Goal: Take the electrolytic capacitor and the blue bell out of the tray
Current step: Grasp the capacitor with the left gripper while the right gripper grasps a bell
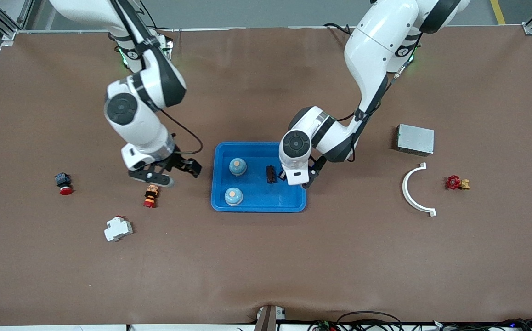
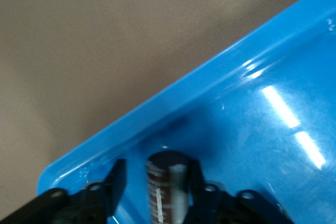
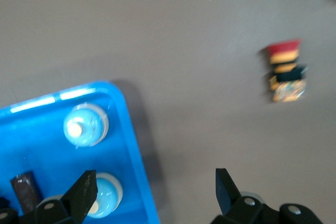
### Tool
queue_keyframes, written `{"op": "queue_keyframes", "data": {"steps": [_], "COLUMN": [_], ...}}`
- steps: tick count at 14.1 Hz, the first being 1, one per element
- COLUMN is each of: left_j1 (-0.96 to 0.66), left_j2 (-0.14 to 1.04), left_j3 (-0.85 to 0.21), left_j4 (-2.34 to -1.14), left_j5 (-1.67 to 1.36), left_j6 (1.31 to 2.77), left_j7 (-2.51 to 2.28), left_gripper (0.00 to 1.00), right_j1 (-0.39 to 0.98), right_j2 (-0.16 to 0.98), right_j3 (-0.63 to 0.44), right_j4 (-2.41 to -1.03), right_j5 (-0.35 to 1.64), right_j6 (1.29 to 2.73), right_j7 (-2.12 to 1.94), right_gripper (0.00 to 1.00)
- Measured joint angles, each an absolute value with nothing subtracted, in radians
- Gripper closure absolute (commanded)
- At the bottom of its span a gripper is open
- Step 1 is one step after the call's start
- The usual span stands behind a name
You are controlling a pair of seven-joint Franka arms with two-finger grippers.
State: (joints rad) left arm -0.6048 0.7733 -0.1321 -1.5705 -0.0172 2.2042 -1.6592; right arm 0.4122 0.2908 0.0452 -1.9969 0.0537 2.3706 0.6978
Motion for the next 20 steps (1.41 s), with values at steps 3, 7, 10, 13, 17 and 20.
{"op": "queue_keyframes", "data": {"steps": [3, 7, 10, 13, 17, 20], "left_j1": [-0.602, -0.547, -0.437, -0.317, -0.181, -0.138], "left_j2": [0.761, 0.646, 0.522, 0.473, 0.489, 0.529], "left_j3": [-0.129, -0.114, -0.111, -0.108, -0.107, -0.107], "left_j4": [-1.568, -1.547, -1.549, -1.566, -1.639, -1.720], "left_j5": [-0.017, 0.017, 0.025, 0.029, 0.041, 0.129], "left_j6": [2.198, 2.058, 1.921, 1.857, 1.879, 2.022], "left_j7": [-1.663, -1.625, -1.440, -1.263, -1.086, -1.062], "left_gripper": [1.00, 1.00, 1.00, 1.00, 1.00, 1.00], "right_j1": [0.486, 0.564, 0.607, 0.651, 0.679, 0.679], "right_j2": [0.339, 0.379, 0.402, 0.446, 0.513, 0.530], "right_j3": [0.045, 0.045, 0.044, 0.041, 0.038, 0.027], "right_j4": [-1.997, -1.996, -1.996, -1.997, -1.994, -1.981], "right_j5": [0.054, 0.054, 0.054, 0.050, -0.033, -0.061], "right_j6": [2.400, 2.440, 2.482, 2.534, 2.590, 2.594], "right_j7": [0.825, 0.945, 1.017, 1.077, 1.167, 1.176], "right_gripper": [0.00, 0.00, 0.00, 0.00, 0.00, 0.00]}}
